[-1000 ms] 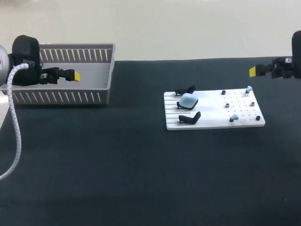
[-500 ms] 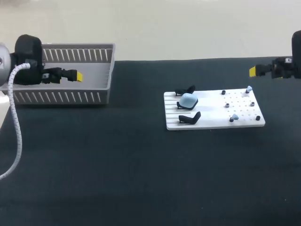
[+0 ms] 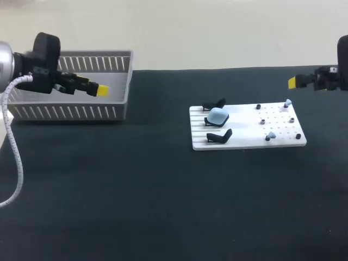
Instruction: Pick up each earbud case from the left stands, insert the matching earbuds, close the lid, and place the case in the box.
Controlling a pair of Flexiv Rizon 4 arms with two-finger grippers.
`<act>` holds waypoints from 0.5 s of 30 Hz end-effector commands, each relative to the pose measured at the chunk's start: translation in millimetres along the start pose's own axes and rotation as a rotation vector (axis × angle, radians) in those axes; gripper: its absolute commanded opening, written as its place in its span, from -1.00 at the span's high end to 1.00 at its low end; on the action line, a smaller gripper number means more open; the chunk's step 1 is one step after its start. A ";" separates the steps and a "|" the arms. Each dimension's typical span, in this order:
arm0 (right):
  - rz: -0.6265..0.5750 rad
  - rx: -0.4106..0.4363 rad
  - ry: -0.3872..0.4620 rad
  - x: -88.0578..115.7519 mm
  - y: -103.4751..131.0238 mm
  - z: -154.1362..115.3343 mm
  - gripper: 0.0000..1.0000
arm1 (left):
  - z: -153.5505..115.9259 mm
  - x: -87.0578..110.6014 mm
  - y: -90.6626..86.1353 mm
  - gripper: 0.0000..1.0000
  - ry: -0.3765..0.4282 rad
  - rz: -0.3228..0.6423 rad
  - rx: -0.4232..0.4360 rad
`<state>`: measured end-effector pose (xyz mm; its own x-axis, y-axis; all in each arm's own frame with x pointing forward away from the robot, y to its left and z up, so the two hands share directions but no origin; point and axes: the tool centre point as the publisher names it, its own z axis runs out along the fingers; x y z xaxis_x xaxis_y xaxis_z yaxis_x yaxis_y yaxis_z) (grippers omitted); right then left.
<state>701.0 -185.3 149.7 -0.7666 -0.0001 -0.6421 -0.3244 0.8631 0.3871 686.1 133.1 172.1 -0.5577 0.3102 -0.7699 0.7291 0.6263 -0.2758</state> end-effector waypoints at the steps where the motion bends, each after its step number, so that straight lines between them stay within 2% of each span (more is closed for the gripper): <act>1: -0.001 -0.001 0.000 0.1 -0.3 -0.3 -1.00 | 10.8 -2.6 -2.1 -1.00 -0.063 0.091 0.224; 7: -0.001 -0.001 0.000 0.1 -0.3 -0.3 -1.00 | 22.5 -13.5 -14.6 -1.00 -0.049 0.238 0.265; 12: -0.001 -0.001 0.000 0.1 -0.3 -0.3 -1.00 | 38.1 -16.9 -27.9 -1.00 0.006 0.398 0.285; 15: -0.001 -0.001 0.000 0.1 -0.3 -0.3 -1.00 | 50.5 -15.9 -34.2 -1.00 0.019 0.446 0.293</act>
<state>701.0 -185.2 149.7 -0.7666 -0.0002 -0.6421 -0.3244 0.8631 0.3871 678.5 84.1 168.4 -0.1770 0.4934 -0.8516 0.9686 0.2406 -0.0619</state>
